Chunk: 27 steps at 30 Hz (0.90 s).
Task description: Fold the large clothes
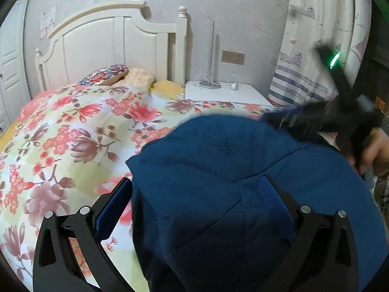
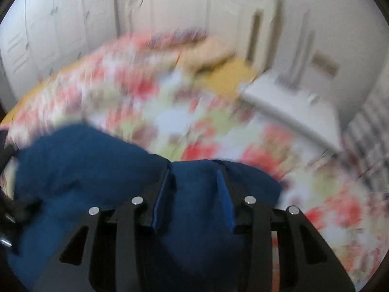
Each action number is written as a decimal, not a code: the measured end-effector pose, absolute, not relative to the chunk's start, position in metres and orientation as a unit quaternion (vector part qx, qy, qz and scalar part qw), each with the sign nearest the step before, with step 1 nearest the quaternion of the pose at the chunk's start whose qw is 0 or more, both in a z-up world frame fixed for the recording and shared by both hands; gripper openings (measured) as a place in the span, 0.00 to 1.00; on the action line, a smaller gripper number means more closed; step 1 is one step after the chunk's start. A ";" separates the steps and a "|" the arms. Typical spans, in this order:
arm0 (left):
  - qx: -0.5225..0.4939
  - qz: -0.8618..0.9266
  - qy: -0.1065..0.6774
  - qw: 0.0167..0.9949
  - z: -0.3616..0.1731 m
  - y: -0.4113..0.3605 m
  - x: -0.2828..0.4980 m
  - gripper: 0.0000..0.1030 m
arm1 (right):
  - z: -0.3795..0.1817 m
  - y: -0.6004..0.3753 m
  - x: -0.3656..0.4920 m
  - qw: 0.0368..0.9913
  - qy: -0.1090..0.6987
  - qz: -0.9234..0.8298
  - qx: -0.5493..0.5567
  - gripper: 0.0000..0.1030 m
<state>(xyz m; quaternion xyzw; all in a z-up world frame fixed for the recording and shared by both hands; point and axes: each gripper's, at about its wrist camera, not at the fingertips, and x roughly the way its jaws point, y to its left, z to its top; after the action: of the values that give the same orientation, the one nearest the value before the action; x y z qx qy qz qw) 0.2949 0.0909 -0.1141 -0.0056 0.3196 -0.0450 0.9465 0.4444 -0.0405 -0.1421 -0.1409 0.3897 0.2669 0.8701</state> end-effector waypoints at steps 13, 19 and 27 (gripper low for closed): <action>-0.001 -0.030 0.326 0.945 -0.115 0.092 0.296 0.96 | -0.088 0.033 0.418 0.831 0.377 0.362 -0.191 0.36; -0.018 -0.033 0.348 0.937 -0.120 0.100 0.301 0.96 | -0.117 0.056 0.445 0.790 0.452 0.360 -0.205 0.35; -0.016 -0.032 0.347 0.937 -0.120 0.098 0.299 0.96 | -0.121 0.088 0.434 0.766 0.440 0.397 -0.249 0.41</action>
<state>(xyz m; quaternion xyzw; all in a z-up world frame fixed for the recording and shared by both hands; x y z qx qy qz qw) 0.2994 0.0976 -0.1200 -0.0159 0.3468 -0.0325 0.9372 0.4339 0.0875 -0.1207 -0.2492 0.4405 0.3967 0.7659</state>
